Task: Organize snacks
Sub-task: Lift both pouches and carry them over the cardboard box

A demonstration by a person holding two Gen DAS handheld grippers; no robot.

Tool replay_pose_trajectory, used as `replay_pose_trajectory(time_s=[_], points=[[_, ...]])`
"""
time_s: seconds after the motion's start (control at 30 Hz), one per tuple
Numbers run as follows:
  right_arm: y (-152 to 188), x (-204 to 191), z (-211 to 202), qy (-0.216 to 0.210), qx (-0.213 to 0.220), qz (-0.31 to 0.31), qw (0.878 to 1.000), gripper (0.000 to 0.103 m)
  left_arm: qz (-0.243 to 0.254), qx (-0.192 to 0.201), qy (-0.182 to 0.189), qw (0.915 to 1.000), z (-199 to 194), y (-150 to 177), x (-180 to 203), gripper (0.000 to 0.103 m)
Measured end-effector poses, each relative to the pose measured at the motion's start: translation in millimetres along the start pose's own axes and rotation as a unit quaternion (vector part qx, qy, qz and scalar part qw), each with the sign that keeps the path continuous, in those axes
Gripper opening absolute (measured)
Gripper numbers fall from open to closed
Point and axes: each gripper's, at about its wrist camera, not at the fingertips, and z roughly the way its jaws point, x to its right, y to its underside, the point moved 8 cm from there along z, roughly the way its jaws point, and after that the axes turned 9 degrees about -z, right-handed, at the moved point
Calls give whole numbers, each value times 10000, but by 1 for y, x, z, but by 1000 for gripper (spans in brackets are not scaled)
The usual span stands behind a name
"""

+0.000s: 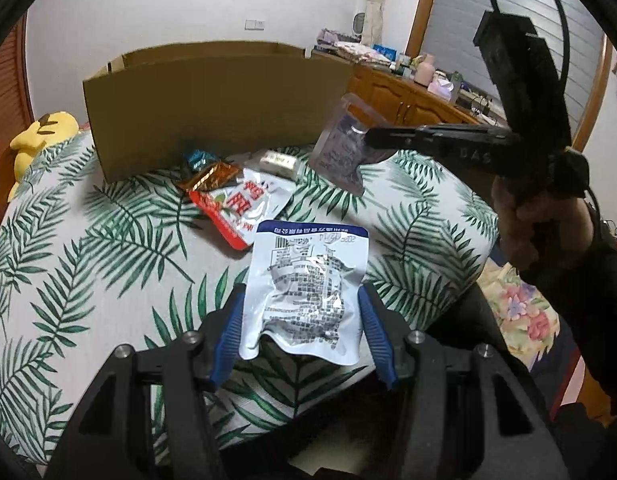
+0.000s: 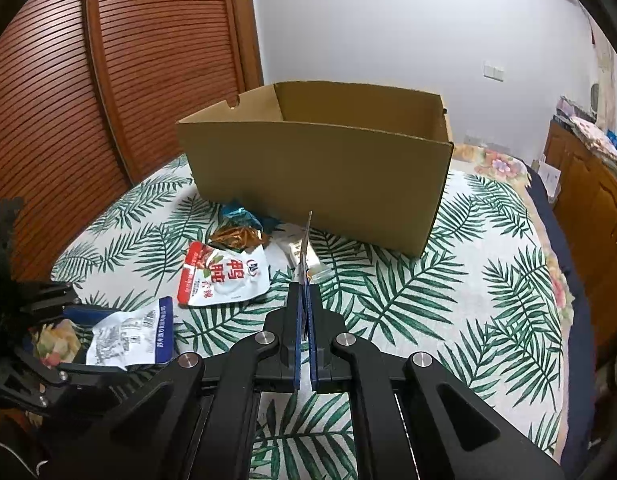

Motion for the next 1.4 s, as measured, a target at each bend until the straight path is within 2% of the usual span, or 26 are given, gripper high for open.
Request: replay_pose_trajectory(time_s=[0.27,0.9,1.17,1.4], points=[[-21,1,-16,82,172,-146,9997,0,-41,379,45,9993,-19,-32,4,54],[-109,21,-48,356,729,-481,9955,0,-128,1327,-306,9906,-48,-153,-21,54],[-142,34,-40,426,832,-576,9940,0,-129,1479,-454,9879,-43,-197,-33,54],[-158,45,-12,454,791,-601,9940,0,-146,1430,-611,9877,-16,-226,-52,54]])
